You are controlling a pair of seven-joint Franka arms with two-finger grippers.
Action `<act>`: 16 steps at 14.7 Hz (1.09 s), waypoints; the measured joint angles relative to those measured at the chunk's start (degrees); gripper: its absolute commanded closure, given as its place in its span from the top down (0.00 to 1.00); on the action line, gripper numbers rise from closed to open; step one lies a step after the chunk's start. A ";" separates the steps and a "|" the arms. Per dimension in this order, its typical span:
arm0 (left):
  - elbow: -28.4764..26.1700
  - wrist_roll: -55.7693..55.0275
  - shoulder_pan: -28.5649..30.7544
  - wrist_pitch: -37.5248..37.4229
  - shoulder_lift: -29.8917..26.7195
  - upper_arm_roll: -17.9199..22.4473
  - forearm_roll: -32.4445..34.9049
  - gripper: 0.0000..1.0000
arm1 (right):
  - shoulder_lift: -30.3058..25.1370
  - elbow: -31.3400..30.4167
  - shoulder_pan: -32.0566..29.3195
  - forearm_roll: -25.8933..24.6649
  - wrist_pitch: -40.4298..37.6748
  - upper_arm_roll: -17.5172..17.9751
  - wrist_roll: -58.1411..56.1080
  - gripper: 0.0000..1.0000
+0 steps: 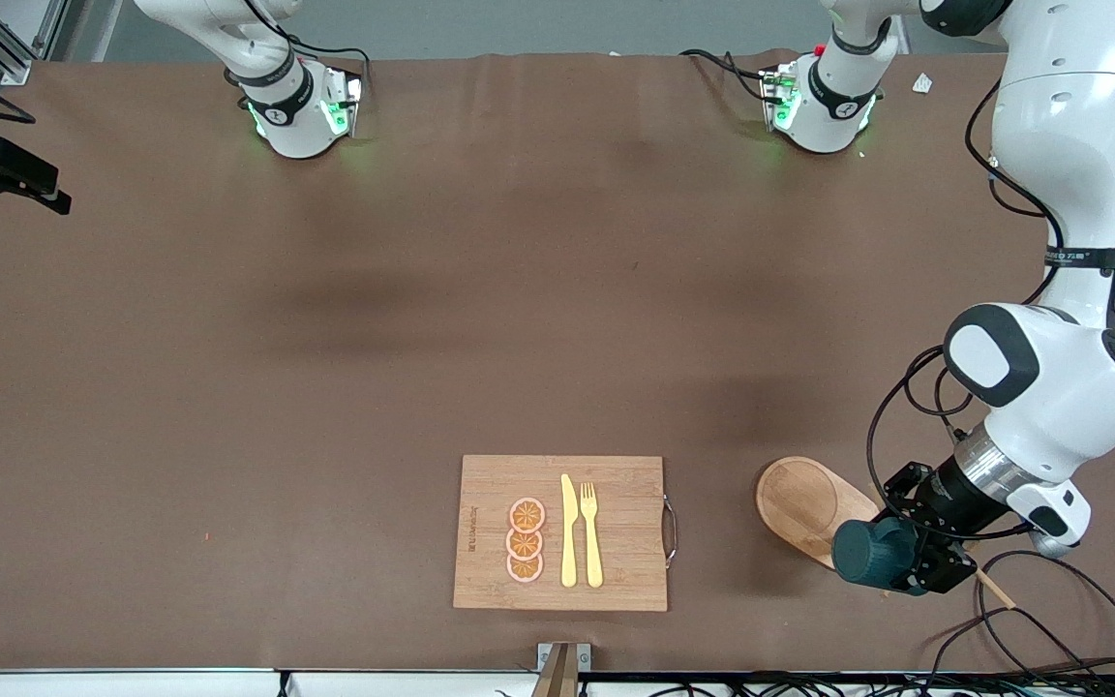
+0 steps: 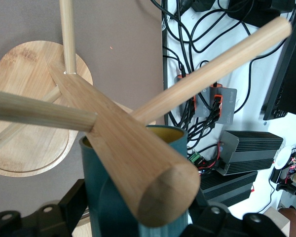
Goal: Transfer cup from left to right arm and place
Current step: 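Close the left gripper on the teal mug's rim, then lift the teal mug off the mug tree peg with the left gripper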
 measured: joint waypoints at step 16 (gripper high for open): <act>-0.63 0.00 -0.45 -6.63 -4.63 -0.14 0.00 0.82 | 0.00 0.00 0.01 0.00 -0.04 0.00 0.00 1.00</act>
